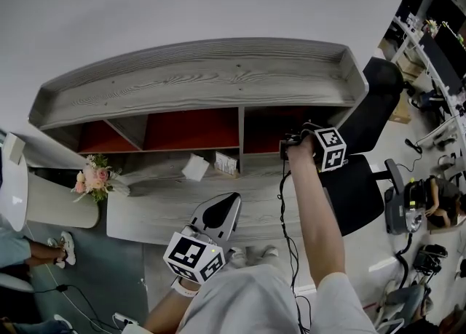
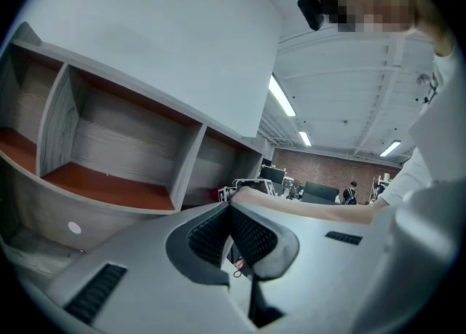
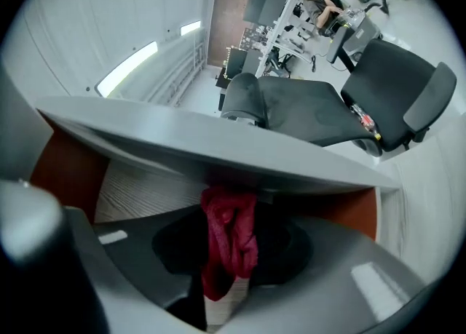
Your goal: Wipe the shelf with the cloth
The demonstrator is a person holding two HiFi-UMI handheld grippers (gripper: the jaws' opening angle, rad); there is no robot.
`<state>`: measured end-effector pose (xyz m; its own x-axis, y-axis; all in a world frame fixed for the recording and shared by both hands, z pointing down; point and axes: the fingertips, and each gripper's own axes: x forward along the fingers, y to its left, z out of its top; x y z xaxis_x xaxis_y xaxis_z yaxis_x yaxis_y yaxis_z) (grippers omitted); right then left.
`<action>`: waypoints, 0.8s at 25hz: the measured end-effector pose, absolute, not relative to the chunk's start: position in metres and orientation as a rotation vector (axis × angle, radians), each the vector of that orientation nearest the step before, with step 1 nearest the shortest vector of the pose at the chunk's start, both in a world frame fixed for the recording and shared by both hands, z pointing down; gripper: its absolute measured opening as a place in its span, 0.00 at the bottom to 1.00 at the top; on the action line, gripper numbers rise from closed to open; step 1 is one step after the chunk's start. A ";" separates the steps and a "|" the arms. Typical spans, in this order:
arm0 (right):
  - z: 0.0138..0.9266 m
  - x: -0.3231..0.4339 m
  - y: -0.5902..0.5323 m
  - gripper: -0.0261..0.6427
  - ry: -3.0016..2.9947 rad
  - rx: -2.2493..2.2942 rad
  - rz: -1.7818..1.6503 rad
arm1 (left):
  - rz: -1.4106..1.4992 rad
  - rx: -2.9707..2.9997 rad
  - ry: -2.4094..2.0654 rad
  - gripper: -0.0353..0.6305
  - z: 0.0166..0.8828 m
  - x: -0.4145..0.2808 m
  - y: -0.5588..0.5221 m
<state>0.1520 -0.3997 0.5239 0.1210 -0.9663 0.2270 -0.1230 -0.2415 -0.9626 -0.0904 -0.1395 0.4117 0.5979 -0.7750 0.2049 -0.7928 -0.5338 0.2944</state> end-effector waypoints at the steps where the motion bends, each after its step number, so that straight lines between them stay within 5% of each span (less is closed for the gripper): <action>1: 0.529 0.152 -0.399 0.22 1.111 -1.552 -1.246 | 0.071 2.473 -1.263 0.06 0.412 -0.090 -0.139; 20: 0.565 0.156 -0.361 0.22 1.050 -1.537 -1.329 | 0.080 2.483 -1.245 0.06 0.412 -0.081 -0.131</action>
